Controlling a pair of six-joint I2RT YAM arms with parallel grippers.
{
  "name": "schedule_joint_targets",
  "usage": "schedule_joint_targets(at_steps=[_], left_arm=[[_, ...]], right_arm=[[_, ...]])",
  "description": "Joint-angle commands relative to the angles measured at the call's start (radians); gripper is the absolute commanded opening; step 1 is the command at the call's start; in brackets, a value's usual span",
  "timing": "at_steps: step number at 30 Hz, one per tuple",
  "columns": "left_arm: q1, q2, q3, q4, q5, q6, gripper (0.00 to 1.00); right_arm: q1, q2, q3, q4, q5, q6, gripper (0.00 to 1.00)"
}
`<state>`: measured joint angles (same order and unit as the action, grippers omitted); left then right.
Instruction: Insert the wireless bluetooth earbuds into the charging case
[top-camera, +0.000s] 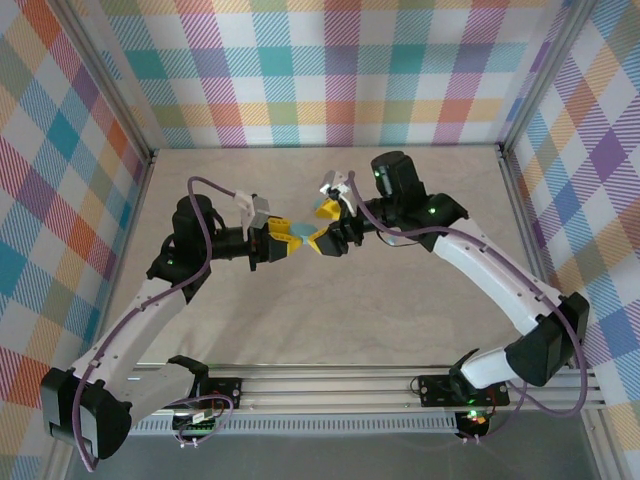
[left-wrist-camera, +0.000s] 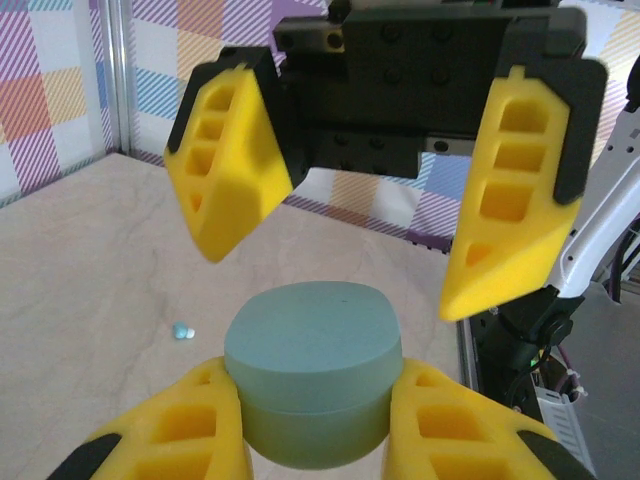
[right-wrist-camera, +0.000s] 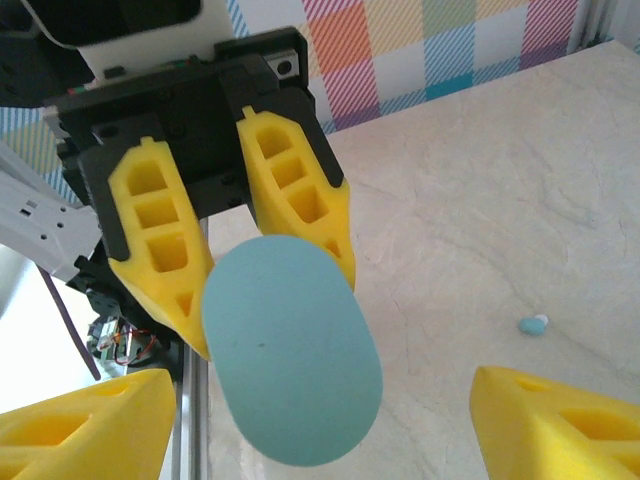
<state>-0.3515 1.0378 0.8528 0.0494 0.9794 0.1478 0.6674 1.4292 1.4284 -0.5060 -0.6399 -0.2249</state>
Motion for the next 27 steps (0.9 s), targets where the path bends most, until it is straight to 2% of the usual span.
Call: schedule_joint_targets(at_steps=[1, 9, 24, 27], left_arm=[[-0.014, -0.026, -0.012, 0.032, 0.032, 0.018, 0.00], [-0.017, -0.030, -0.011, 0.029, 0.041, 0.018, 0.00], [-0.021, -0.074, -0.034, 0.019, 0.042, 0.018, 0.00], [-0.021, -0.081, -0.040, 0.026, 0.041, 0.013, 0.00]], right_arm=[[0.009, 0.019, 0.050, -0.038, -0.014, -0.042, 0.78], [0.012, 0.054, 0.086, -0.058, 0.017, -0.043, 0.77], [-0.015, 0.048, 0.115, -0.017, 0.236, 0.027, 0.75], [-0.024, 0.049, 0.116, -0.005, 0.249, 0.047, 0.75]])
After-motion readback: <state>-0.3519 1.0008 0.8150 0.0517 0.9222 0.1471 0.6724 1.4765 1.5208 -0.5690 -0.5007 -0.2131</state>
